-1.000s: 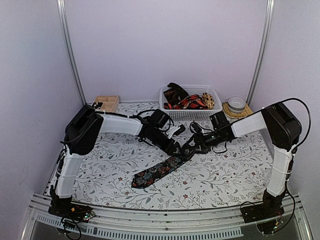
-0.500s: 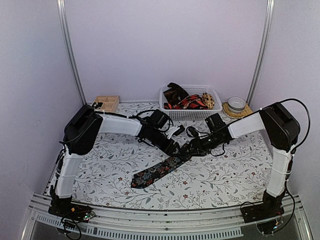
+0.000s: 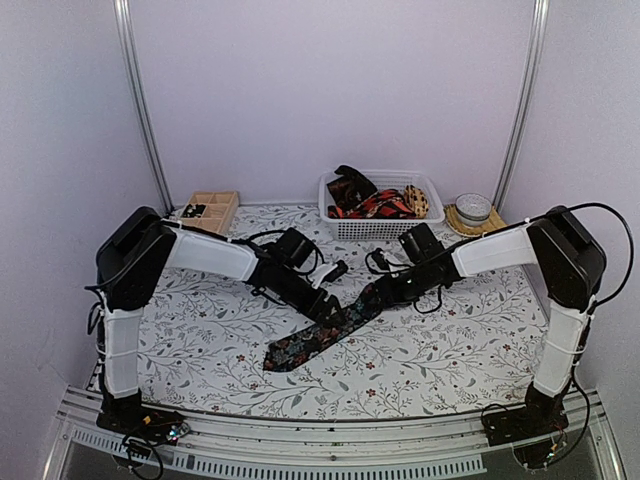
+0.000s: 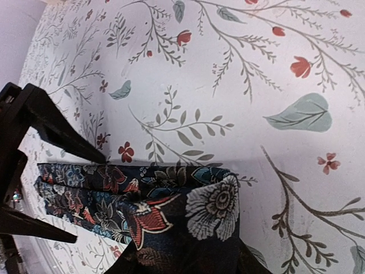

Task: Roll the ties
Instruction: Roll the tie at the center of the board.

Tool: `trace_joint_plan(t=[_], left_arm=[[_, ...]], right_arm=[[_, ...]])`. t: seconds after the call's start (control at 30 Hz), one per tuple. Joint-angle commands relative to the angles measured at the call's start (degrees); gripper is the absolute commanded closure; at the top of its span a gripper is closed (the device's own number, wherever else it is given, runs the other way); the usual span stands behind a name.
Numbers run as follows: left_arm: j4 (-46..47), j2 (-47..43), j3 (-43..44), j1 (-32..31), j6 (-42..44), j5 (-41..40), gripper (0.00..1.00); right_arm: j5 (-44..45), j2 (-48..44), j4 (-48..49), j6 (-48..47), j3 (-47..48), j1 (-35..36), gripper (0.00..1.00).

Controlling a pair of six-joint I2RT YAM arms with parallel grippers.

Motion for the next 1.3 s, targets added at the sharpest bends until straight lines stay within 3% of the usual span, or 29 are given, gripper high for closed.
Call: trace_joint_plan(t=[0.0, 0.23, 0.67, 1.0, 1.27], left_arm=[[-1.5, -2.9, -8.1, 1.4, -2.5, -1.5, 0.29], [2.3, -4.4, -17.2, 1.4, -3.8, 0.9, 0.32], [5.2, -1.8, -19.9, 0.1, -4.5, 3.2, 0.39], [5.7, -1.4, -19.5, 0.1, -4.9, 2.6, 0.39], [6.1, -1.0, -19.5, 0.1, -5.0, 2.3, 0.39]], right_arm=[[17.1, -5.9, -6.0, -3.0, 1.0, 2.4, 0.60], [27.4, -6.4, -6.9, -3.8, 1.7, 6.2, 0.60], [41.5, -4.5, -7.2, -6.8, 4.1, 14.8, 0.58], [42.9, -5.7, -8.9, -8.7, 4.7, 18.3, 0.40], [37.6, -10.2, -9.6, -7.5, 5.3, 18.6, 0.35]])
